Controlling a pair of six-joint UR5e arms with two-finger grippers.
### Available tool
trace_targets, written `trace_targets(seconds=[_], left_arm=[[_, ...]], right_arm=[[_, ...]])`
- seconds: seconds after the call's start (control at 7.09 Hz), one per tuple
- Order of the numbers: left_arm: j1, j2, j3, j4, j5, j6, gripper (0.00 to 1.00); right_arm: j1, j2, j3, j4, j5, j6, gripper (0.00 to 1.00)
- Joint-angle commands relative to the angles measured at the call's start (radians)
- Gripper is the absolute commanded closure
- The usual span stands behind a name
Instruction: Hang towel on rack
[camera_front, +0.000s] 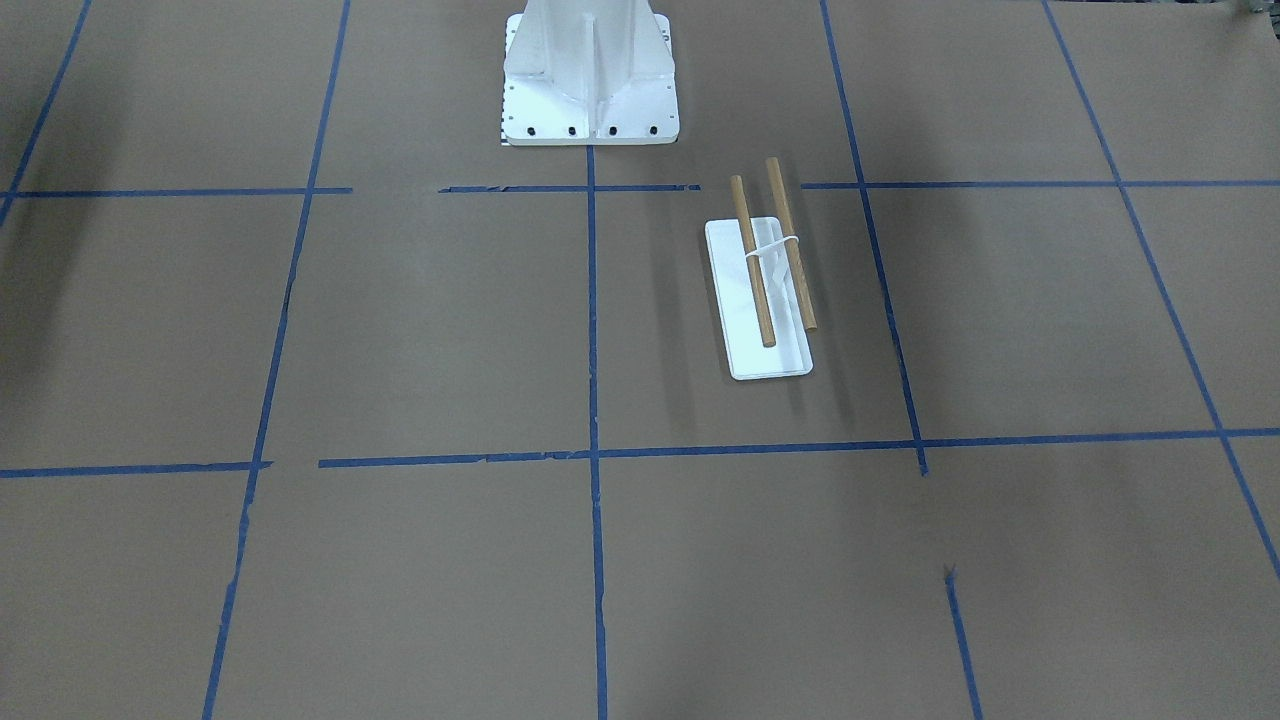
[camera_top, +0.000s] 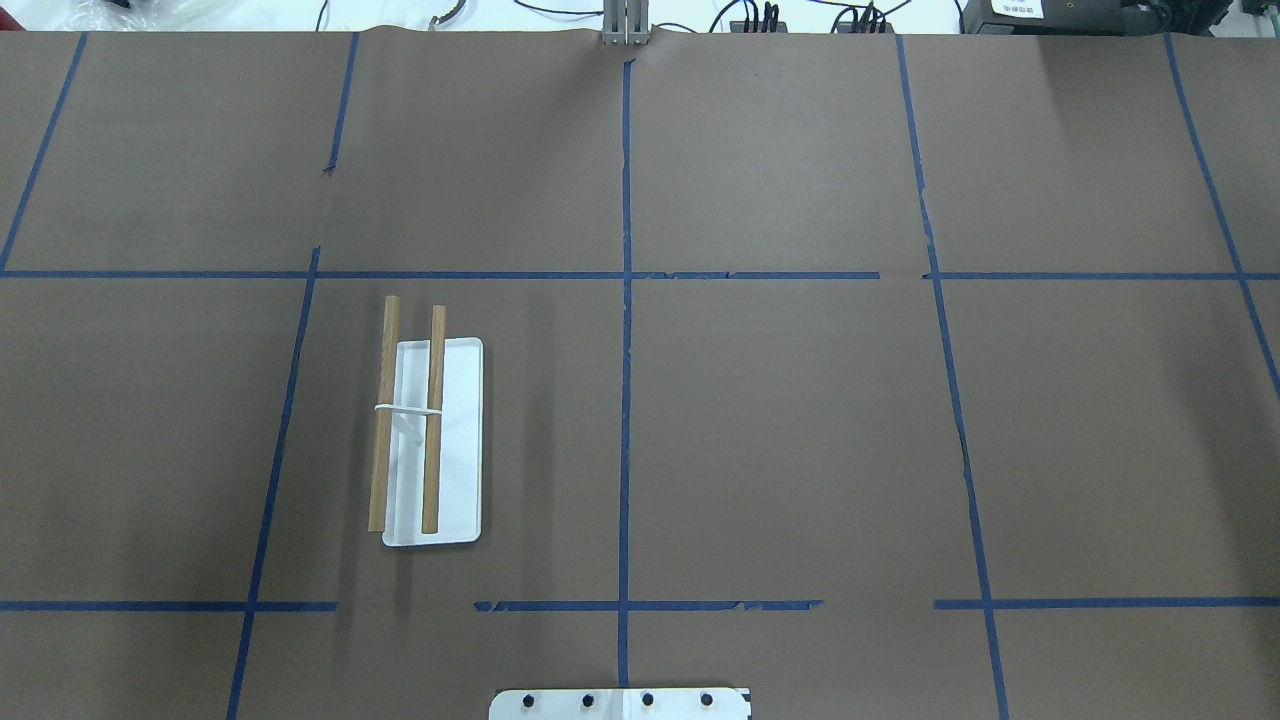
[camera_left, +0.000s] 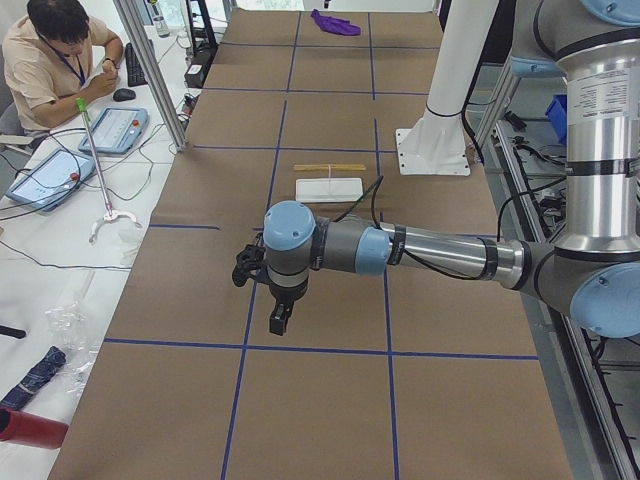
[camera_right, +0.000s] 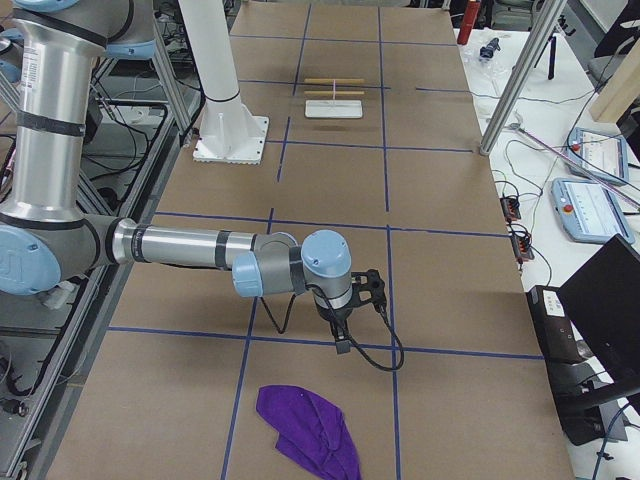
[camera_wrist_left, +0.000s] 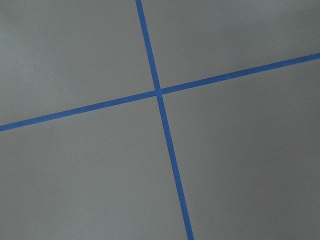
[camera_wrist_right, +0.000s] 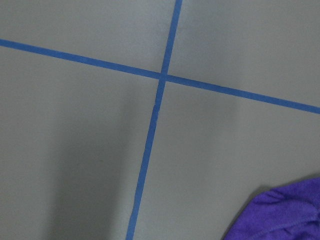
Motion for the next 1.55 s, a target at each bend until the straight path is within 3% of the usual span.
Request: trace_targets(seconds=[0.0,0.28,0.42,0.71,0.85,1.13,1.41], left_arm=[[0.0,0.001,-0.005,-0.02,-0.004,0.001,0.0],[0.0,0.001,-0.005,-0.064,-0.006,-0.001,0.0],[0.0,0.0,-0.005,-0.069,-0.006,-0.001,0.0],[0.0,0.0,-0.008,-0.071,-0.006,0.001,0.0],[0.0,-0.002,-0.011,-0.072,-0.006,0.001,0.0],[0.001,0.001,-0.005,-0.126,-0.006,-0.001,0.0],[0.0,0.001,-0.001,-0.126,-0.006,-0.001,0.0]], right_arm=[[-0.043,-0.004,-0.063,0.141,0.002,-0.012,0.0],[-0.043,-0.005,-0.326,0.4,0.005,-0.03,0.0],[-0.042,-0.025,-0.374,0.454,0.009,0.11,0.01],[-0.043,-0.147,-0.37,0.686,0.008,0.454,0.08],[-0.042,-0.21,-0.373,0.75,0.0,0.507,0.12],[-0.043,-0.263,-0.389,0.766,-0.035,0.547,0.26],[-0.052,-0.266,-0.409,0.775,-0.069,0.537,0.33]])
